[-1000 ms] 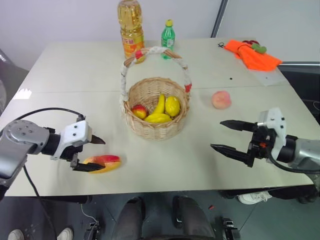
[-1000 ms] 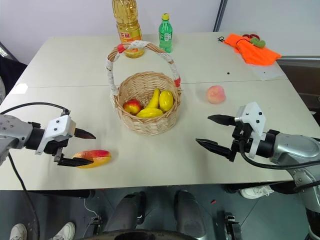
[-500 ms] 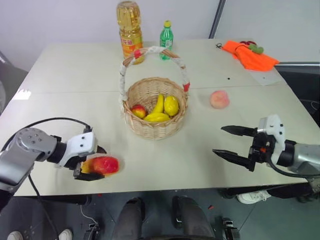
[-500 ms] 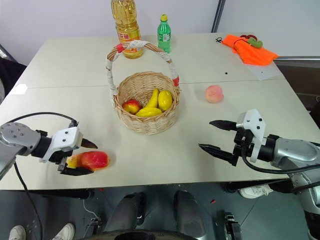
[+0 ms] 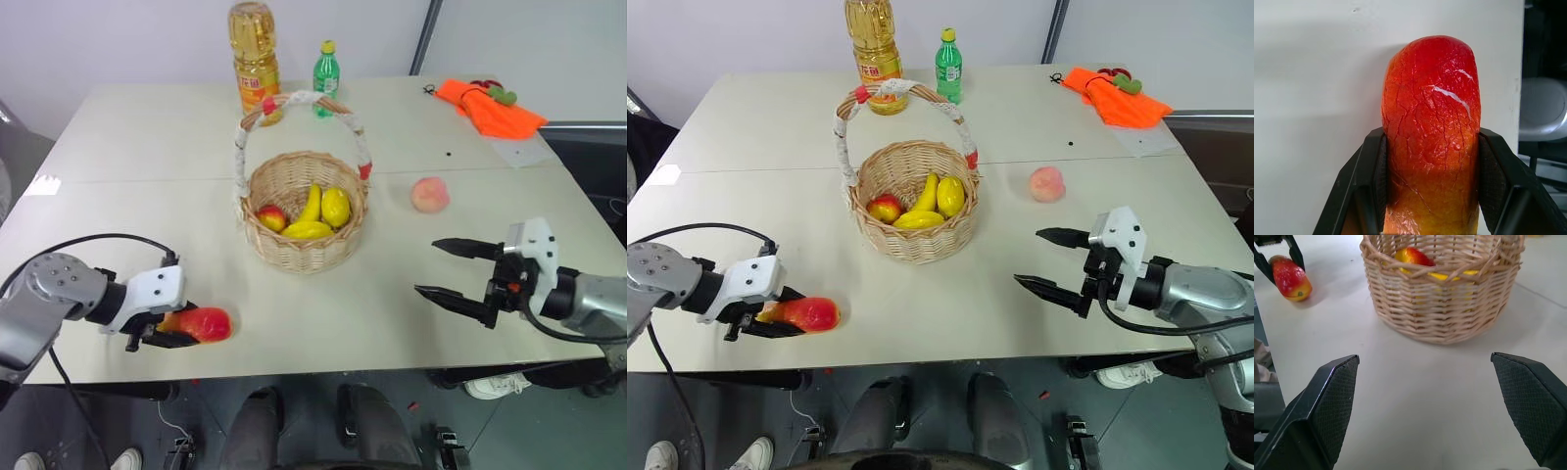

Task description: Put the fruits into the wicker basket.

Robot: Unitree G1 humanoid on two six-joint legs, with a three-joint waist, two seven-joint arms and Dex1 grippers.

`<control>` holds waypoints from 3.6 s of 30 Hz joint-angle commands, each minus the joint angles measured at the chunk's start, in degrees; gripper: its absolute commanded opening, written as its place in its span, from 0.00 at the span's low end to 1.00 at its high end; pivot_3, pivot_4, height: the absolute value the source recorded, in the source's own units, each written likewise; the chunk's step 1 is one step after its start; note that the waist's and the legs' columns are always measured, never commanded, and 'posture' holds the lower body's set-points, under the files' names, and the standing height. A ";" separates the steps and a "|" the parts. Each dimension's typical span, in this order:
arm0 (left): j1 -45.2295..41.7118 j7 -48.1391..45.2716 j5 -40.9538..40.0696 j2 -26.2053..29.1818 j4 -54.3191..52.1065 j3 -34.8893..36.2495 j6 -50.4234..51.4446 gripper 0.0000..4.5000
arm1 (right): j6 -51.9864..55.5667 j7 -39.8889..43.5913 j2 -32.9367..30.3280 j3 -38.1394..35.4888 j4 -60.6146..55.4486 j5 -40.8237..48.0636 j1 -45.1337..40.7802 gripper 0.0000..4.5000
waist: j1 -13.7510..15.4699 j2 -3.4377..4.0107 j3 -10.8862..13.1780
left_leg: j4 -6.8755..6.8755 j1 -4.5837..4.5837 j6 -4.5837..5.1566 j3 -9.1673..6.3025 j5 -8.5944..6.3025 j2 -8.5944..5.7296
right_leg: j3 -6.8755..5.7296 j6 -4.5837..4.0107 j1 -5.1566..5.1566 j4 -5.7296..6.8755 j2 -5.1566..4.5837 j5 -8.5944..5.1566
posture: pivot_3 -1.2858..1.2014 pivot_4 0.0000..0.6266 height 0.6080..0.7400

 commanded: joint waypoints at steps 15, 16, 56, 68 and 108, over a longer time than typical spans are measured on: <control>-28.72 40.87 -12.23 -35.25 -6.74 0.69 17.14 0.42 | 2.51 -1.90 -0.67 -4.32 -2.06 3.85 -3.89 1.00 | 0.16 -0.09 -0.02 | 0.35 0.13 0.00 -0.16 0.01 -0.17 | 0.00 0.56 0.44 0.02 0.00 0.46 | 0.52 0.24 1.00; -29.01 41.39 -10.18 -36.02 -5.91 -1.22 16.21 0.42 | 2.58 -2.13 -0.63 -4.33 -2.16 3.83 -3.92 1.00 | 0.05 -0.09 -0.03 | 0.34 0.14 0.00 -0.15 0.01 -0.18 | 0.01 0.56 0.43 0.02 0.00 0.46 | 0.52 0.24 1.00; -12.09 28.14 -25.10 -32.41 -15.29 8.33 13.54 1.00 | -16.55 -31.79 20.72 10.19 65.14 -29.20 -45.56 0.59 | -0.26 0.02 -0.06 | 0.45 0.03 0.01 -0.08 0.01 -0.19 | 0.08 0.50 0.28 0.15 -0.02 0.48 | 0.52 0.24 1.00; -7.38 24.62 -22.63 -30.13 -8.73 13.14 6.66 1.00 | 1.25 -9.21 7.26 3.58 5.85 -4.04 -17.31 0.59 | -0.62 0.09 -0.05 | 0.41 0.07 0.11 -0.08 -0.05 -0.10 | 0.08 0.51 0.24 0.16 0.04 0.47 | 0.52 0.24 1.00; -6.11 30.08 -22.80 -33.88 -7.46 15.15 4.23 1.00 | -4.83 -34.58 35.10 20.11 24.11 -22.37 -37.34 0.88 | -0.37 0.02 -0.08 | -0.01 0.65 0.09 0.23 -0.03 1.30 | 0.41 -0.70 0.09 0.19 1.66 0.81 | 0.52 0.24 1.00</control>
